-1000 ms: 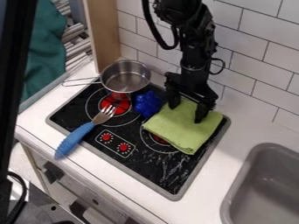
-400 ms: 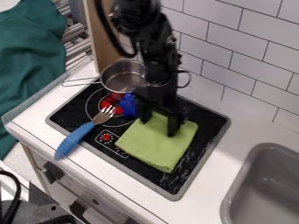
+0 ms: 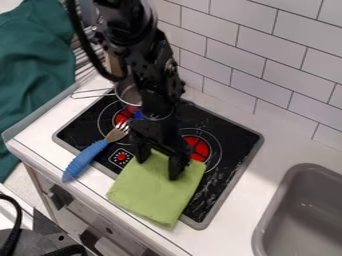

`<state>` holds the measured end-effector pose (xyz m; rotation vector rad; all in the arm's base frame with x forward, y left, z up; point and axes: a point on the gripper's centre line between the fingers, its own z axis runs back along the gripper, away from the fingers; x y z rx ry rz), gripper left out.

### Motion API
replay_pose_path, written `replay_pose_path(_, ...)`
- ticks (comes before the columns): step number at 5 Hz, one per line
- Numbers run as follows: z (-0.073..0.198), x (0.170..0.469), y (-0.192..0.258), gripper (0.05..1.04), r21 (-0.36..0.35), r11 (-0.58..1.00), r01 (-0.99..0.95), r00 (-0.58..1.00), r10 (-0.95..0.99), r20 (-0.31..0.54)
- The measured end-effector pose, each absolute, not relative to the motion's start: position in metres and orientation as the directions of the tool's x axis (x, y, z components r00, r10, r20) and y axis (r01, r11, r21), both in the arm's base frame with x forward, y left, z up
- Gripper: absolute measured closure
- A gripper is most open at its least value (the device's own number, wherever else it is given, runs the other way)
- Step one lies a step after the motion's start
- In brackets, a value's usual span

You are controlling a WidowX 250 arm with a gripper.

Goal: Put the green cloth below the right burner

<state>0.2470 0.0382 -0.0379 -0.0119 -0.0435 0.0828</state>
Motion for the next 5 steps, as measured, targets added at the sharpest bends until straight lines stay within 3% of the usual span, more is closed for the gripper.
replay_pose_path(2, -0.014, 0.257, 0.032, 0.082, 0.026, 1.000, -0.004, 0.995, 0.002, 0.097)
replay_pose_path(3, 0.011, 0.271, 0.031, 0.082, 0.061, 0.997, 0.046, 0.988, -0.055, 0.145)
replay_pose_path(5, 0.027, 0.273, 0.027, 0.082, 0.062, 0.997, 0.055, 0.985, -0.064, 0.157)
